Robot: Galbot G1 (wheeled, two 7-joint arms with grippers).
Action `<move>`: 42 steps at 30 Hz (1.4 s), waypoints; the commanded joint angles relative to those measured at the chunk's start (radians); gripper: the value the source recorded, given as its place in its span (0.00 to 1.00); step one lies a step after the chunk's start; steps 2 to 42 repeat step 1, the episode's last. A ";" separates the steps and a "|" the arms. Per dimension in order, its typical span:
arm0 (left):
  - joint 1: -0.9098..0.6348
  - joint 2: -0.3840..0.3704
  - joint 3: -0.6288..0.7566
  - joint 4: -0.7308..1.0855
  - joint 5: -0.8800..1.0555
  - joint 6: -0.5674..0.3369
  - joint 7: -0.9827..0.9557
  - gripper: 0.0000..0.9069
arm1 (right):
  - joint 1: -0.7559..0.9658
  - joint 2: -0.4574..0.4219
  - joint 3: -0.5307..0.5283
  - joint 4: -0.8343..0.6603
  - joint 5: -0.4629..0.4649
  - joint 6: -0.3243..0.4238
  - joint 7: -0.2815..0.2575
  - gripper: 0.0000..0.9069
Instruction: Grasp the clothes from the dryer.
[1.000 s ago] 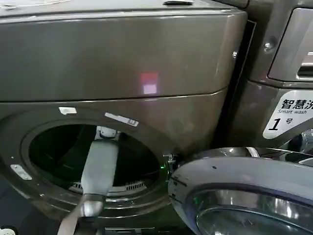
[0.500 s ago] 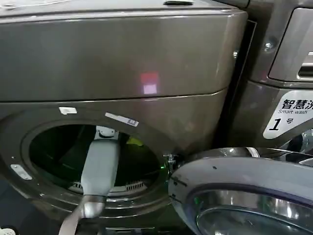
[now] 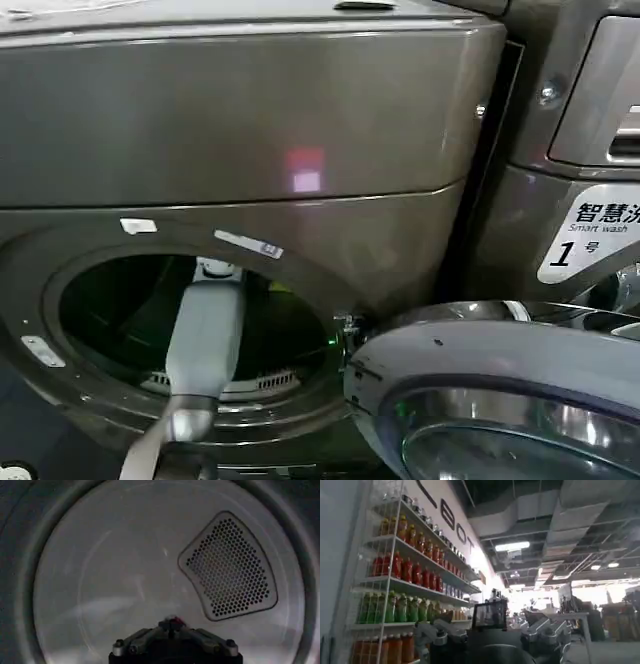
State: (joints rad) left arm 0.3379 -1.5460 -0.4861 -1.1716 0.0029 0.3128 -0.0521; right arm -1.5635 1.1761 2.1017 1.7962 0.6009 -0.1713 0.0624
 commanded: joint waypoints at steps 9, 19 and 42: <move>0.002 0.003 0.001 -0.002 -0.010 0.006 -0.001 0.00 | 0.001 0.000 0.001 0.005 -0.006 -0.015 0.008 1.00; 0.002 0.003 0.001 -0.002 -0.010 0.006 -0.001 0.00 | 0.001 0.000 0.001 0.005 -0.006 -0.015 0.008 1.00; 0.002 0.003 0.001 -0.002 -0.010 0.006 -0.001 0.00 | 0.001 0.000 0.001 0.005 -0.006 -0.015 0.008 1.00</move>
